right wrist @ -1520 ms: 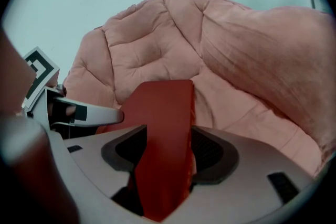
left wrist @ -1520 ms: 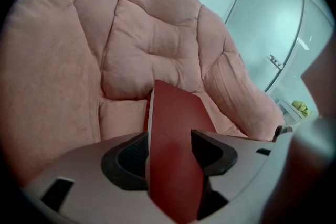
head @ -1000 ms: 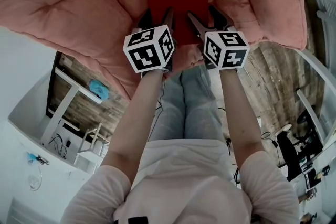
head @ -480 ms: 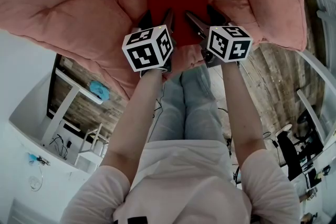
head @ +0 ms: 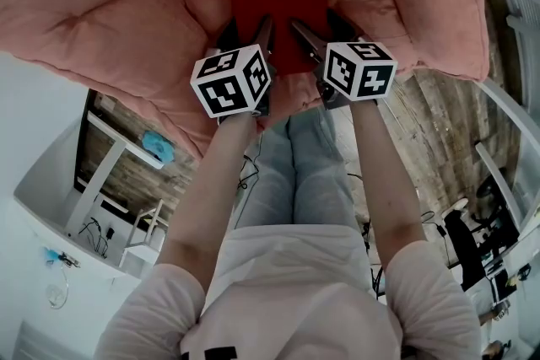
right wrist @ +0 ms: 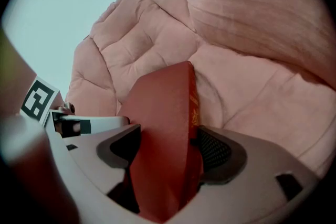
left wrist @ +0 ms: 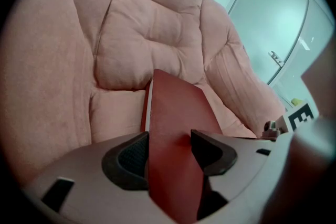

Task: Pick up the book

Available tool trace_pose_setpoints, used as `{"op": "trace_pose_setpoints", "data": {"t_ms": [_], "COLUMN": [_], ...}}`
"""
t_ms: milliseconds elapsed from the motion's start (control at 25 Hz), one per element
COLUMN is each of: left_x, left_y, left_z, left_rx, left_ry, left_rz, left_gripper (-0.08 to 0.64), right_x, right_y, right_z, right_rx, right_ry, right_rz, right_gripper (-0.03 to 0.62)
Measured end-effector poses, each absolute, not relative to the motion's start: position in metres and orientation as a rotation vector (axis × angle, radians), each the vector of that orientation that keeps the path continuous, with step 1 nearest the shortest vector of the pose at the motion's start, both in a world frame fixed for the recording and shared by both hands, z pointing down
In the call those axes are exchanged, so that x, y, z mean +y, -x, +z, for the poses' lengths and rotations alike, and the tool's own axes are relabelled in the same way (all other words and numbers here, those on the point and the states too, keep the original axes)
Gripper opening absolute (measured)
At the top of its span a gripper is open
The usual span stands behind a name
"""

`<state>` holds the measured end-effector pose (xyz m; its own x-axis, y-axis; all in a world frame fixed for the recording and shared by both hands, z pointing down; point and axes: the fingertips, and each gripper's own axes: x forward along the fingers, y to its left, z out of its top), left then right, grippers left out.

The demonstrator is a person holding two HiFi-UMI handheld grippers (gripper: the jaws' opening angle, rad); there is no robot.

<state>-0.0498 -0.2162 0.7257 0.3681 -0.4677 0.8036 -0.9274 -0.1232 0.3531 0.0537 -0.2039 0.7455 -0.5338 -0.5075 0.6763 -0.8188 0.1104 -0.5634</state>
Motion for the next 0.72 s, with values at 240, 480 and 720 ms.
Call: {"op": "trace_pose_setpoints", "data": {"t_ms": [240,480,720], "left_x": [-0.217,-0.219,-0.214], "left_y": [0.046,0.045,0.044], "left_z": [0.719,0.704,0.693], "left_rx": [-1.257,-1.272,-1.265], "left_ry": [-1.767,-1.785,-1.812], "left_rz": [0.649,0.626,0.636], "left_gripper": [0.239,0.239,0.238], "right_x": [-0.204,-0.204,-0.197], "right_y": [-0.057,-0.059,-0.060], "right_z": [0.739,0.724,0.714], "right_rx": [-2.060,-2.050,-2.041], "right_ry": [-1.342,-1.381,-1.402], "right_rz": [1.396,1.405,1.407], "right_gripper": [0.342,0.342,0.342]}}
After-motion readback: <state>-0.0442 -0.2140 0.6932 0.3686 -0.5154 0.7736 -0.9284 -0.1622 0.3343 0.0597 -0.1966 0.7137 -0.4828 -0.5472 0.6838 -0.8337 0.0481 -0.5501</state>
